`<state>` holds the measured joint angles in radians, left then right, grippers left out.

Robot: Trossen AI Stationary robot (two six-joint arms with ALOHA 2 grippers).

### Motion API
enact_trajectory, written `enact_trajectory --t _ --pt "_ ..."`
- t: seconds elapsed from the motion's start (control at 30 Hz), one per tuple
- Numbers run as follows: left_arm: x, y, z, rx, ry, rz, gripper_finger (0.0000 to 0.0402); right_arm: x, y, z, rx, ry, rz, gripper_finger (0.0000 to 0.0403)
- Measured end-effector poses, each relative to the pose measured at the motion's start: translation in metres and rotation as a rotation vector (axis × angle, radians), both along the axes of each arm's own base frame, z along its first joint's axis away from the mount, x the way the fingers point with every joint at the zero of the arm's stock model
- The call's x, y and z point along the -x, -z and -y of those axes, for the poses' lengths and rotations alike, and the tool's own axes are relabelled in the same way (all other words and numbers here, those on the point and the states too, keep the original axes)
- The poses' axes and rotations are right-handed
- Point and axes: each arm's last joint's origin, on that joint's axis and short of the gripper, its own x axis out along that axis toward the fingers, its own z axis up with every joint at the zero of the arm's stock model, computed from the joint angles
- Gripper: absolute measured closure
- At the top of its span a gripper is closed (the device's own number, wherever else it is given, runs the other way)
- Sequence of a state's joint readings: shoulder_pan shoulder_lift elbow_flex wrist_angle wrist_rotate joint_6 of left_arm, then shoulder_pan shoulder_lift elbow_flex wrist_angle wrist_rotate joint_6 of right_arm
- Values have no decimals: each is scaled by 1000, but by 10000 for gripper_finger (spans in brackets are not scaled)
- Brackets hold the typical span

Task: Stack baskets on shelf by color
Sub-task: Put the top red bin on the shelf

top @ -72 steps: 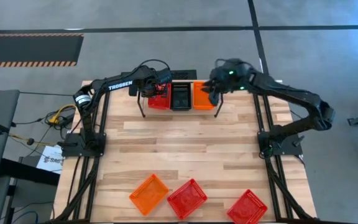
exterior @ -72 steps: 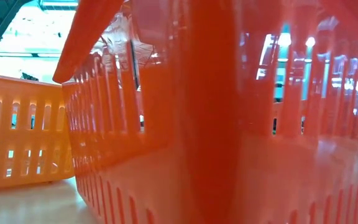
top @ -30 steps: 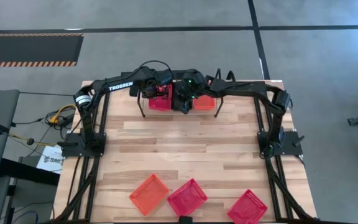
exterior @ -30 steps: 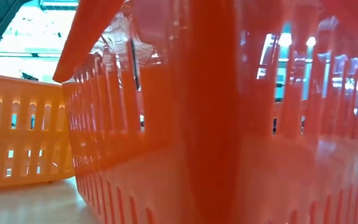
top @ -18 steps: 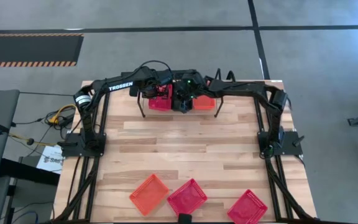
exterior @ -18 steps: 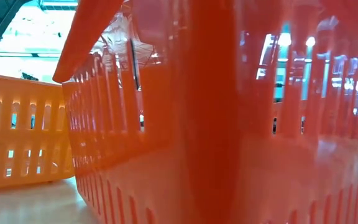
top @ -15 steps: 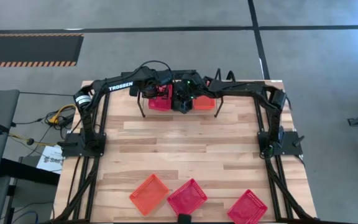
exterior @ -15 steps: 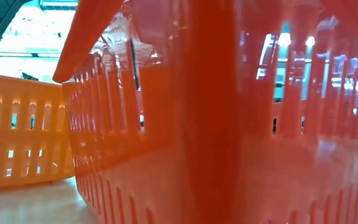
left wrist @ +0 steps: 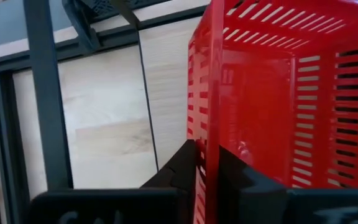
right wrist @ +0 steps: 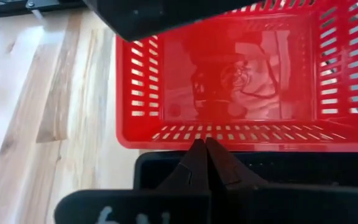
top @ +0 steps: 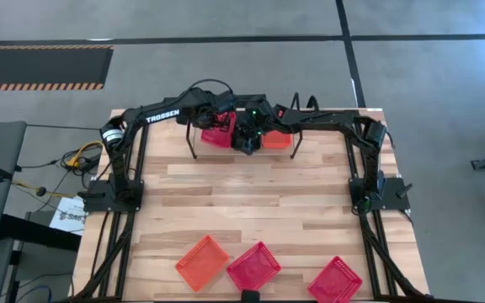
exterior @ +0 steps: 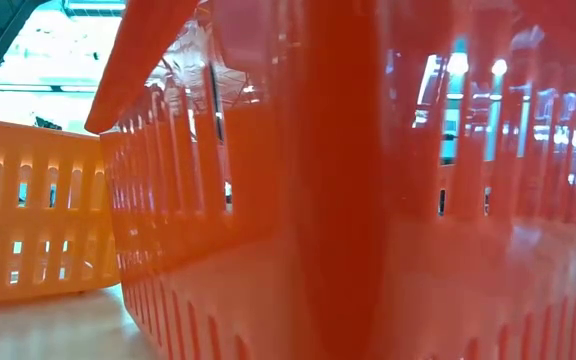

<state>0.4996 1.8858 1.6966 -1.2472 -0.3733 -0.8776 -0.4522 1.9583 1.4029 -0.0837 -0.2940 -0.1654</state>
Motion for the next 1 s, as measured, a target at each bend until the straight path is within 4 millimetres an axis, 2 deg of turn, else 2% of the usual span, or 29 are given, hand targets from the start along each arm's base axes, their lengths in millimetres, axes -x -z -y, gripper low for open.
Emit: enact_trajectory --t 0.33,0.6,0.8,1.0 --pt "-3 0 5 5 35 -8 311 0 1 -1 -15 -15 -5 403" --pt "6 -7 9 15 33 -74 322 1 1 -1 -18 -18 -7 403" --pt "15 -34 12 -36 11 -164 343 0 0 -1 -16 -19 -2 403" --pt "13 -79 32 -145 70 -110 370 -2 -8 0 -1 -21 26 403"
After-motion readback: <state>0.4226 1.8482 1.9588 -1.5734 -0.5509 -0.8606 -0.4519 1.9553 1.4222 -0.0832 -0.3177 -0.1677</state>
